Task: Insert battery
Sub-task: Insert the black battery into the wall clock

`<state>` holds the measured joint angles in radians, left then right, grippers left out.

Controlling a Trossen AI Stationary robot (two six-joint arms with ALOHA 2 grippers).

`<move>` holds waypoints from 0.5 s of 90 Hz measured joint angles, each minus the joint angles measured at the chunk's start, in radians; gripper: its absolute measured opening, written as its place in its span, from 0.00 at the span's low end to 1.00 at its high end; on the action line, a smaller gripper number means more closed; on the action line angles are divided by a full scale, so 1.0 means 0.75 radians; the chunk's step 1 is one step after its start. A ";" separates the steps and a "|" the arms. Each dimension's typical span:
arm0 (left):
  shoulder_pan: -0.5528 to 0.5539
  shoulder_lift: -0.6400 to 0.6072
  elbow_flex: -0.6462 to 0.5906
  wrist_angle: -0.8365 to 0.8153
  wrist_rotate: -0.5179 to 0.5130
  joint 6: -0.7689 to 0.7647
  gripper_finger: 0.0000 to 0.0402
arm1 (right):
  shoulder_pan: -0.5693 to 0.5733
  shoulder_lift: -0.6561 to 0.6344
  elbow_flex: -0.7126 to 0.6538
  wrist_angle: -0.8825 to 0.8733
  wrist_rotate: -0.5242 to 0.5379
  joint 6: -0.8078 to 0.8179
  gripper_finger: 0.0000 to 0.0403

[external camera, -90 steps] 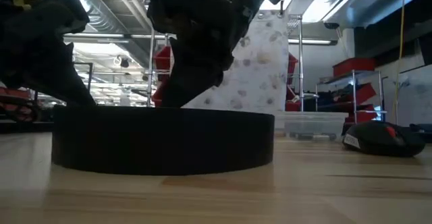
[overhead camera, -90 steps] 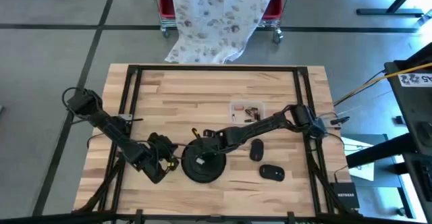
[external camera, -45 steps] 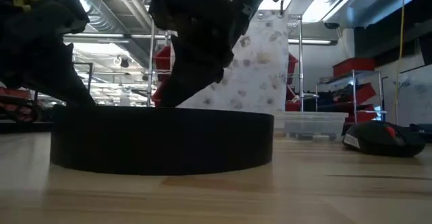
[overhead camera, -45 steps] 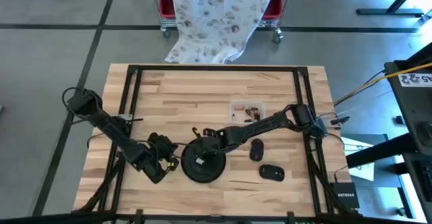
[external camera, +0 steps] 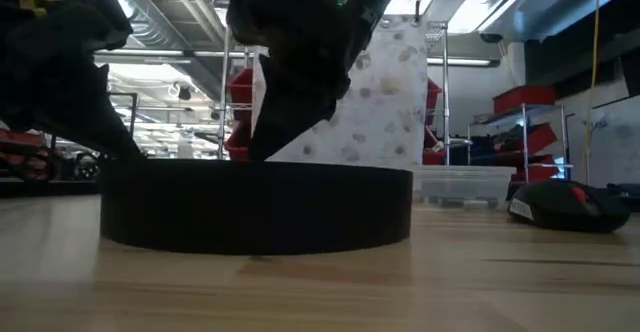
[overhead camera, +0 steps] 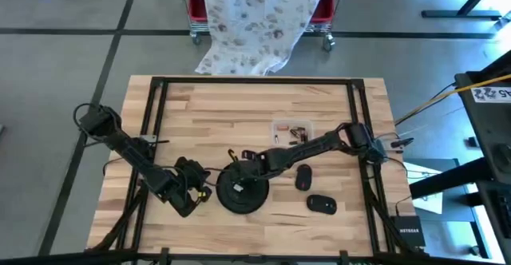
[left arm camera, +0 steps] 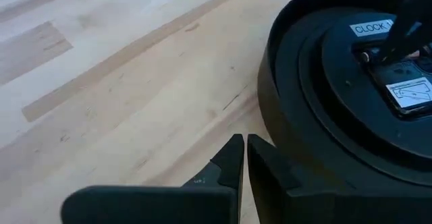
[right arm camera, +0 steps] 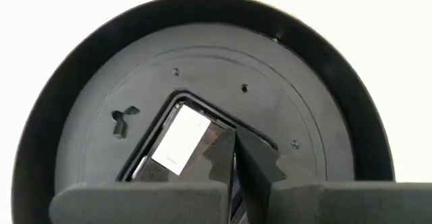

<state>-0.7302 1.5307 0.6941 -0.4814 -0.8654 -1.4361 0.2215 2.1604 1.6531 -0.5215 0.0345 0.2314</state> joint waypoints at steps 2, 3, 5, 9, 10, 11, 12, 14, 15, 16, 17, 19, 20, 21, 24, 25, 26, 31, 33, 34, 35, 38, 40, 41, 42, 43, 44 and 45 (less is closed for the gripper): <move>0.000 0.000 0.000 0.000 0.000 0.000 0.01 | 0.000 -0.007 0.000 -0.005 0.000 0.000 0.00; 0.000 0.000 0.000 0.000 0.000 0.000 0.01 | 0.000 -0.010 0.000 -0.009 0.000 0.000 0.00; 0.000 0.000 0.000 0.000 0.000 0.000 0.01 | 0.000 -0.013 0.000 -0.013 0.000 0.000 0.00; 0.000 0.000 0.000 0.000 0.000 0.000 0.01 | 0.000 -0.020 0.000 -0.007 0.000 -0.001 0.00; 0.000 0.000 0.000 0.000 0.000 0.000 0.01 | 0.000 -0.022 0.000 -0.005 0.001 -0.001 0.00; 0.000 0.000 0.000 0.000 0.000 0.000 0.01 | 0.000 -0.025 0.000 -0.005 0.002 -0.001 0.00; 0.000 0.000 0.000 0.000 0.000 0.000 0.01 | 0.000 -0.028 0.000 -0.009 0.004 -0.001 0.00; 0.000 0.000 0.000 0.000 0.000 0.000 0.01 | 0.000 -0.032 0.000 -0.017 0.008 -0.001 0.00; 0.000 0.000 0.000 0.000 0.000 0.000 0.01 | 0.000 -0.033 0.000 -0.021 0.010 -0.001 0.00; 0.000 0.000 0.000 0.000 0.000 0.000 0.01 | 0.000 -0.034 0.000 -0.024 0.012 -0.001 0.00; 0.000 0.000 0.000 0.000 0.000 0.000 0.01 | 0.000 -0.035 0.000 -0.024 0.012 -0.001 0.00; 0.000 0.000 0.000 0.000 0.000 0.000 0.01 | 0.000 -0.036 0.000 -0.023 0.012 -0.001 0.00; 0.000 0.000 0.000 0.000 0.000 0.000 0.01 | 0.000 -0.037 0.000 -0.023 0.012 -0.001 0.00; 0.000 0.000 0.000 0.000 -0.001 0.000 0.01 | 0.000 -0.037 0.001 -0.023 0.012 -0.001 0.00; 0.000 0.000 0.000 -0.001 -0.001 0.000 0.01 | 0.000 -0.037 0.001 -0.031 0.011 0.000 0.00; 0.000 0.000 0.000 -0.001 0.000 0.000 0.01 | 0.000 -0.037 0.001 -0.037 0.011 0.001 0.00; 0.000 0.000 0.000 -0.001 0.000 0.000 0.01 | 0.000 -0.037 0.001 -0.043 0.011 0.001 0.00; 0.000 0.000 0.000 0.000 0.000 0.000 0.01 | 0.000 -0.033 0.001 -0.061 0.010 0.002 0.00; 0.000 0.000 0.000 -0.001 -0.001 0.000 0.01 | 0.000 -0.029 0.001 -0.061 0.011 0.002 0.00; 0.000 0.000 0.000 -0.001 -0.001 0.000 0.01 | 0.000 -0.027 0.001 -0.060 0.011 0.002 0.00; 0.000 0.000 0.000 -0.001 0.000 -0.001 0.01 | 0.000 -0.025 0.001 -0.061 0.010 0.002 0.00; 0.000 0.000 0.000 0.000 0.000 -0.001 0.01 | 0.000 -0.022 0.001 -0.065 0.011 0.003 0.00; 0.000 0.000 0.000 -0.001 0.000 -0.001 0.01 | 0.000 -0.020 0.001 -0.070 0.010 0.004 0.00; 0.000 0.000 0.000 -0.001 0.000 -0.002 0.01 | 0.000 -0.019 0.001 -0.071 0.010 0.004 0.00; 0.000 0.000 0.000 -0.001 0.000 -0.002 0.01 | 0.000 -0.019 0.000 -0.071 0.009 0.004 0.00; 0.000 0.000 0.000 -0.001 -0.001 -0.002 0.01 | 0.000 -0.018 0.000 -0.071 0.010 0.004 0.00; 0.000 0.000 0.000 0.000 -0.001 -0.002 0.01 | 0.000 -0.018 0.000 -0.071 0.010 0.004 0.00; 0.000 0.000 0.000 0.000 -0.002 -0.002 0.01 | 0.000 -0.018 0.001 -0.071 0.010 0.004 0.00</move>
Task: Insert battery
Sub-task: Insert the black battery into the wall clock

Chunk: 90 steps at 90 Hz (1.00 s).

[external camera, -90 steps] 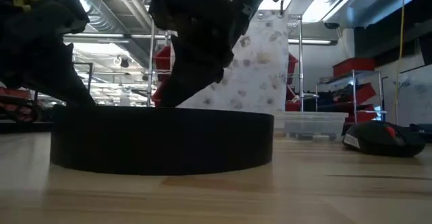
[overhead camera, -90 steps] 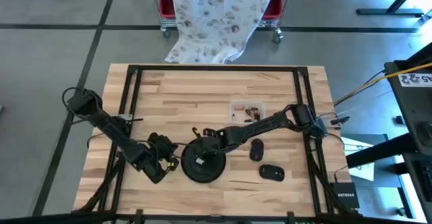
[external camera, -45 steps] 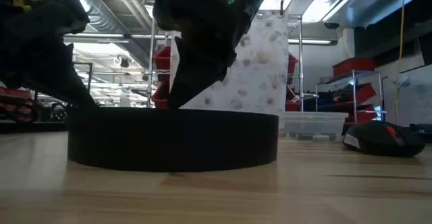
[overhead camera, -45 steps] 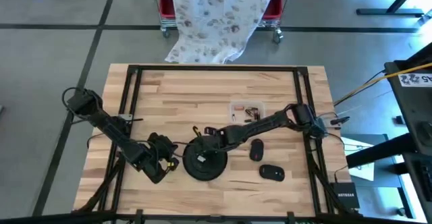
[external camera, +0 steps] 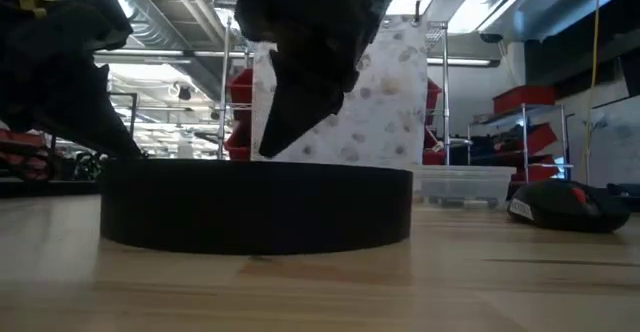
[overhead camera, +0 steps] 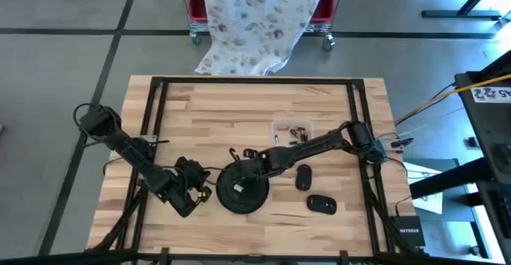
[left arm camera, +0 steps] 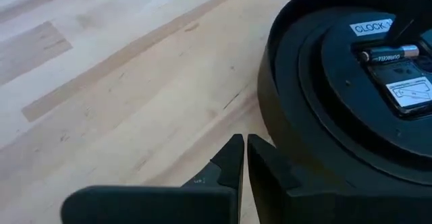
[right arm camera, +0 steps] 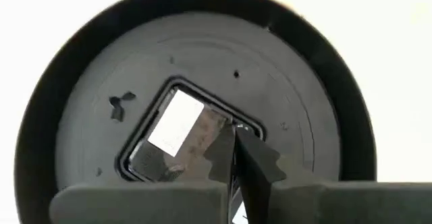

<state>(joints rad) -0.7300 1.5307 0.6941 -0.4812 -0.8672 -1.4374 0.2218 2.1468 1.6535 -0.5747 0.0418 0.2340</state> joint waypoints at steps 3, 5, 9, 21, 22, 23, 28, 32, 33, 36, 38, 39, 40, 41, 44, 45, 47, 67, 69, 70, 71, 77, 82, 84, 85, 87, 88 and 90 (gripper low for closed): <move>0.000 0.000 0.000 -0.001 0.000 0.000 0.01 | 0.000 0.000 0.000 0.001 0.000 0.000 0.00; -0.001 0.000 0.000 -0.001 -0.001 0.000 0.01 | 0.000 0.000 0.000 0.003 0.000 0.000 0.00; 0.000 0.000 0.000 0.001 -0.001 -0.001 0.01 | 0.000 0.000 0.000 0.006 0.000 0.001 0.00; 0.000 0.000 0.000 0.000 -0.001 -0.002 0.01 | 0.000 0.000 0.000 0.002 0.000 0.001 0.00; 0.000 0.000 0.000 0.000 -0.001 -0.002 0.01 | 0.000 0.003 0.000 0.004 0.000 0.001 0.00; 0.000 0.000 0.000 0.000 -0.001 -0.003 0.01 | 0.000 0.006 0.000 0.007 0.000 0.001 0.00; 0.000 0.000 0.000 0.000 -0.001 -0.003 0.01 | 0.000 0.015 0.002 0.013 -0.001 0.001 0.00; 0.000 0.000 0.000 0.001 -0.001 -0.003 0.01 | 0.000 0.025 0.001 0.010 -0.001 0.001 0.00; 0.000 0.000 0.000 0.001 -0.001 -0.003 0.01 | 0.000 0.028 0.001 0.013 -0.003 0.001 0.00; 0.000 0.000 0.000 0.001 -0.001 -0.003 0.01 | 0.000 0.034 0.003 0.018 -0.011 0.001 0.00; 0.000 0.000 0.000 0.001 -0.001 -0.003 0.01 | 0.000 0.036 0.003 0.019 -0.011 0.001 0.00; 0.000 0.000 0.000 0.001 -0.001 -0.003 0.01 | 0.000 0.037 0.003 0.020 -0.012 0.001 0.00; 0.000 0.000 0.000 0.001 -0.001 -0.003 0.01 | 0.000 0.037 0.003 0.021 -0.013 0.001 0.00; 0.000 0.000 0.000 0.001 -0.001 -0.003 0.01 | 0.000 0.038 0.003 0.022 -0.014 0.002 0.00; 0.000 0.000 0.000 0.001 0.000 -0.003 0.01 | 0.001 0.045 0.004 0.022 -0.013 0.003 0.00; 0.000 0.000 0.000 0.001 -0.001 -0.003 0.01 | 0.001 0.048 0.005 0.024 -0.013 0.004 0.00; -0.001 0.000 0.000 0.002 -0.001 -0.003 0.01 | 0.001 0.051 0.005 0.028 -0.017 0.006 0.00; 0.000 0.000 0.000 0.002 0.000 -0.003 0.01 | 0.001 0.054 0.005 0.019 -0.022 0.011 0.00; 0.000 0.000 0.000 0.003 -0.001 -0.003 0.01 | 0.001 0.054 0.005 0.019 -0.022 0.011 0.00; 0.000 0.000 0.000 0.003 -0.001 -0.003 0.01 | 0.001 0.054 0.005 0.019 -0.022 0.011 0.00; 0.000 0.000 0.000 0.003 -0.001 -0.003 0.01 | 0.000 0.054 0.005 0.019 -0.022 0.011 0.00; 0.000 0.000 0.000 0.003 0.000 -0.003 0.01 | 0.000 0.054 0.004 0.022 -0.023 0.011 0.00; 0.000 0.000 0.000 0.003 0.000 -0.003 0.01 | 0.000 0.055 0.003 0.036 -0.024 0.002 0.00; 0.000 0.000 0.000 0.004 0.000 -0.003 0.01 | 0.001 0.053 0.002 0.042 -0.025 0.000 0.00; 0.000 0.000 0.000 0.004 0.000 -0.003 0.01 | 0.001 0.050 0.001 0.046 -0.026 -0.001 0.00; 0.000 0.000 0.000 0.003 0.001 -0.003 0.01 | 0.000 0.048 0.000 0.052 -0.031 -0.003 0.00; 0.000 0.000 0.000 0.003 0.001 -0.003 0.01 | 0.000 0.047 0.000 0.054 -0.034 -0.003 0.00; 0.000 0.000 0.000 0.003 0.001 -0.003 0.01 | -0.001 0.046 -0.001 0.058 -0.038 -0.003 0.00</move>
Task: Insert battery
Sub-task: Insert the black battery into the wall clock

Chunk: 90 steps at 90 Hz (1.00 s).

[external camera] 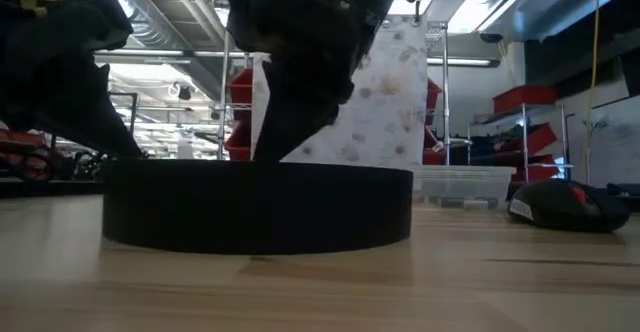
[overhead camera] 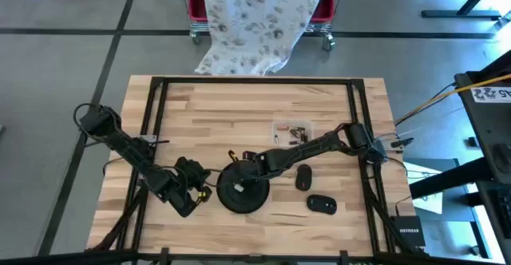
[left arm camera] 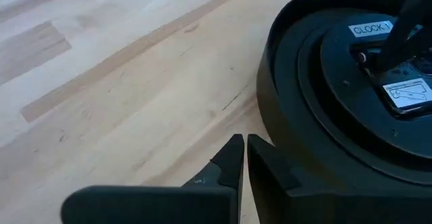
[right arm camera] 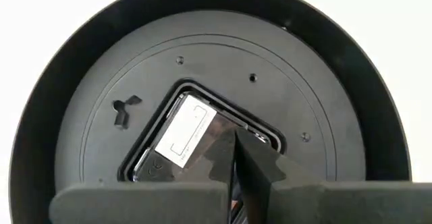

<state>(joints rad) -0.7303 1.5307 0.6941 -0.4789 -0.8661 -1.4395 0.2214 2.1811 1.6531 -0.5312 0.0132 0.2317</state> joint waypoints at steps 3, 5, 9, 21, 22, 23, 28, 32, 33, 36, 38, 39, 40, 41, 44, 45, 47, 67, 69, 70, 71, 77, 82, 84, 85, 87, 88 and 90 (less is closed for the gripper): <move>0.000 0.000 0.000 0.000 -0.001 0.000 0.01 | 0.000 -0.007 -0.001 -0.001 -0.006 0.000 0.00; 0.000 0.000 0.000 0.001 0.000 0.000 0.01 | 0.000 -0.012 -0.002 -0.002 -0.008 0.000 0.00; 0.000 0.000 0.000 -0.001 0.001 0.000 0.01 | 0.000 -0.018 -0.003 -0.008 -0.007 -0.001 0.00; 0.000 0.000 0.000 0.000 0.001 0.004 0.01 | -0.003 -0.036 -0.003 -0.026 -0.005 0.002 0.00; 0.000 0.000 0.000 0.000 0.001 0.004 0.01 | -0.003 -0.037 -0.003 -0.028 -0.004 0.003 0.00; 0.000 0.000 0.000 0.001 0.001 0.003 0.01 | -0.003 -0.037 -0.003 -0.032 -0.002 0.003 0.00; 0.000 0.000 0.000 -0.001 0.001 0.002 0.01 | -0.002 -0.037 -0.003 -0.049 0.005 0.006 0.00; 0.000 0.000 0.000 0.000 0.001 0.003 0.01 | -0.003 -0.037 -0.003 -0.060 0.005 0.014 0.00; 0.000 0.000 0.000 0.000 0.001 0.003 0.01 | -0.003 -0.037 -0.003 -0.061 0.006 0.016 0.00; 0.000 0.000 0.000 -0.001 0.001 0.004 0.01 | -0.003 -0.037 -0.003 -0.065 0.006 0.021 0.00; 0.000 0.000 0.000 0.000 0.001 0.004 0.01 | -0.003 -0.037 -0.003 -0.066 0.006 0.023 0.00; 0.000 0.000 0.000 0.000 0.001 0.003 0.01 | -0.003 -0.037 -0.003 -0.066 0.006 0.024 0.00; 0.000 0.000 0.000 0.000 0.001 0.003 0.01 | -0.003 -0.037 -0.002 -0.065 0.007 0.024 0.00; 0.000 0.000 0.000 0.000 0.001 0.003 0.01 | -0.003 -0.036 -0.002 -0.065 0.007 0.024 0.00; 0.000 0.000 0.000 -0.001 0.001 0.002 0.01 | -0.003 -0.034 -0.002 -0.063 0.007 0.024 0.00; 0.000 0.000 0.000 -0.001 0.000 0.002 0.01 | -0.003 -0.033 -0.002 -0.063 0.007 0.024 0.00; 0.000 0.000 0.000 0.000 0.000 0.002 0.01 | -0.003 -0.032 -0.002 -0.064 0.007 0.024 0.00; 0.000 0.000 0.000 0.001 -0.002 0.001 0.01 | -0.007 -0.022 0.000 -0.061 0.003 0.032 0.00; 0.000 0.000 0.000 0.001 -0.002 0.001 0.01 | -0.008 -0.022 0.000 -0.061 0.002 0.033 0.00; 0.000 0.000 0.000 0.001 -0.001 0.001 0.01 | -0.009 -0.022 0.000 -0.061 0.002 0.033 0.00; 0.000 0.000 0.000 0.001 -0.001 0.001 0.01 | -0.010 -0.022 0.000 -0.062 0.002 0.034 0.00; 0.000 0.000 0.000 0.001 0.000 0.001 0.01 | -0.016 -0.022 0.001 -0.064 0.000 0.034 0.00; 0.000 0.000 0.000 0.001 0.001 0.001 0.01 | -0.018 -0.022 0.001 -0.066 -0.009 0.036 0.00; 0.000 0.000 0.000 0.001 0.001 0.001 0.01 | -0.019 -0.022 0.001 -0.067 -0.009 0.037 0.00; 0.000 0.000 0.000 0.001 0.001 0.001 0.01 | -0.020 -0.022 0.001 -0.068 -0.008 0.037 0.00; 0.000 0.000 0.000 0.002 0.001 0.001 0.01 | -0.024 -0.022 0.001 -0.069 -0.010 0.038 0.00; 0.000 0.000 0.000 0.002 0.001 0.001 0.01 | -0.025 -0.022 0.001 -0.070 -0.012 0.039 0.00; 0.000 0.000 0.000 0.001 0.001 0.001 0.01 | -0.026 -0.022 0.002 -0.074 -0.013 0.039 0.00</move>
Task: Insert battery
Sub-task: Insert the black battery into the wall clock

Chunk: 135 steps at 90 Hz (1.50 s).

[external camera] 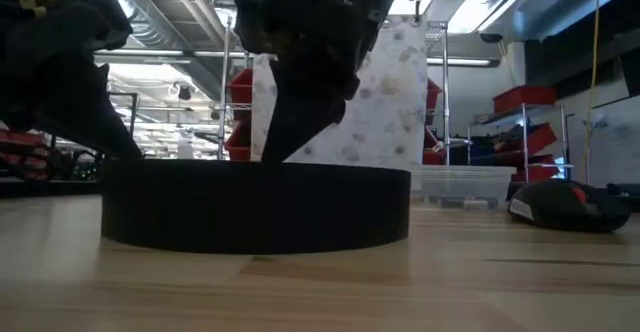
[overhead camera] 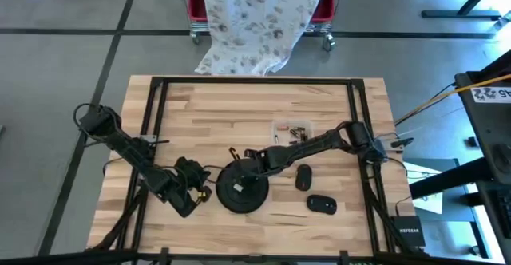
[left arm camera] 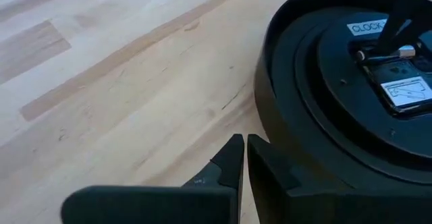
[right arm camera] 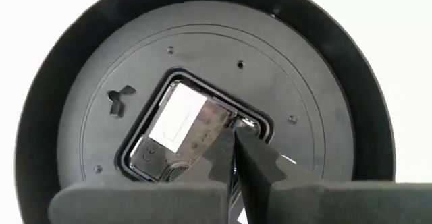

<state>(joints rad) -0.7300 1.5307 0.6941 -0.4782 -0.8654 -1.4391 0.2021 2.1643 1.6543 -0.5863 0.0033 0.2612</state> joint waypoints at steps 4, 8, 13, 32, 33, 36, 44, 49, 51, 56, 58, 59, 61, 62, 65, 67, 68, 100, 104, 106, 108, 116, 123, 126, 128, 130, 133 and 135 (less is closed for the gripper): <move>0.000 0.000 0.000 0.000 0.001 0.000 0.01 | -0.002 0.000 0.000 -0.007 0.005 0.002 0.00; 0.000 0.000 0.000 0.000 0.000 -0.001 0.01 | -0.003 0.000 0.001 -0.012 0.005 0.003 0.00; 0.000 0.000 0.000 0.000 0.000 0.000 0.01 | -0.008 0.000 0.001 -0.013 0.004 0.004 0.00; 0.000 0.000 0.000 0.001 0.001 -0.001 0.01 | -0.010 0.009 0.002 -0.013 -0.004 0.022 0.00; 0.000 0.000 0.000 0.001 0.001 -0.001 0.01 | -0.010 0.010 0.002 -0.013 -0.006 0.023 0.00; -0.001 0.000 -0.001 0.001 0.001 -0.001 0.01 | -0.011 0.010 0.002 -0.015 -0.011 0.026 0.00; 0.000 0.000 0.000 0.002 0.001 -0.001 0.01 | -0.020 0.028 0.006 -0.011 -0.039 0.030 0.00; -0.001 0.000 0.000 0.001 0.001 -0.001 0.01 | -0.023 0.034 0.006 -0.003 -0.053 0.030 0.00; -0.001 0.000 0.000 0.003 0.001 -0.001 0.01 | -0.024 0.036 0.006 0.000 -0.053 0.030 0.00; 0.000 0.000 0.000 0.004 0.001 -0.001 0.01 | -0.028 0.045 0.006 0.003 -0.066 0.030 0.00; 0.000 0.000 0.000 0.005 0.001 -0.001 0.01 | -0.029 0.045 0.005 0.004 -0.068 0.030 0.00; 0.000 0.000 0.000 0.005 0.001 -0.001 0.01 | -0.030 0.045 0.005 0.004 -0.069 0.030 0.00; 0.000 0.000 0.000 0.006 0.001 -0.001 0.01 | -0.032 0.046 0.005 0.005 -0.069 0.030 0.00; 0.000 0.000 0.000 0.006 0.001 -0.001 0.01 | -0.033 0.046 0.005 0.005 -0.071 0.030 0.00; 0.000 0.000 0.000 0.007 0.001 -0.001 0.01 | -0.034 0.046 0.005 0.005 -0.078 0.031 0.00; 0.000 0.000 0.000 0.009 0.001 -0.001 0.01 | -0.036 0.047 0.005 0.006 -0.077 0.030 0.00; 0.000 0.000 0.000 0.009 0.001 0.000 0.01 | -0.036 0.047 0.005 0.007 -0.076 0.030 0.00; -0.001 0.000 0.000 0.023 0.001 0.009 0.01 | -0.027 -0.015 -0.007 -0.001 -0.030 -0.002 0.00; 0.000 0.000 0.000 0.022 0.001 0.009 0.01 | -0.027 -0.025 -0.007 -0.003 -0.013 -0.002 0.00; 0.000 0.000 0.000 0.022 0.002 0.009 0.01 | -0.027 -0.029 -0.007 -0.006 -0.004 -0.002 0.00; 0.000 0.000 0.000 0.023 0.002 0.009 0.01 | -0.028 -0.032 -0.007 -0.011 0.002 -0.002 0.00; 0.000 0.000 0.000 0.024 0.002 0.009 0.01 | -0.028 -0.033 -0.006 -0.029 0.005 -0.002 0.00; -0.001 0.000 0.000 0.025 0.002 0.009 0.01 | -0.028 -0.022 -0.006 -0.035 0.005 0.000 0.00; -0.001 0.000 0.000 0.025 0.002 0.009 0.01 | -0.028 -0.021 -0.006 -0.037 0.005 0.002 0.00; 0.000 0.000 0.000 0.024 0.002 0.009 0.01 | -0.028 -0.021 -0.005 -0.042 0.004 0.004 0.00; 0.000 0.000 0.000 0.024 0.001 0.009 0.01 | -0.028 -0.021 -0.005 -0.048 0.002 0.005 0.00; 0.000 0.000 0.000 0.025 0.001 0.010 0.01 | -0.028 -0.021 -0.005 -0.050 0.003 0.005 0.00; 0.000 0.000 0.000 0.025 0.002 0.011 0.01 | -0.028 -0.021 -0.005 -0.049 0.003 0.005 0.00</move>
<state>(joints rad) -0.7300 1.5307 0.6941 -0.4594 -0.8642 -1.4312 0.1814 2.1487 1.6508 -0.6231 0.0055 0.2653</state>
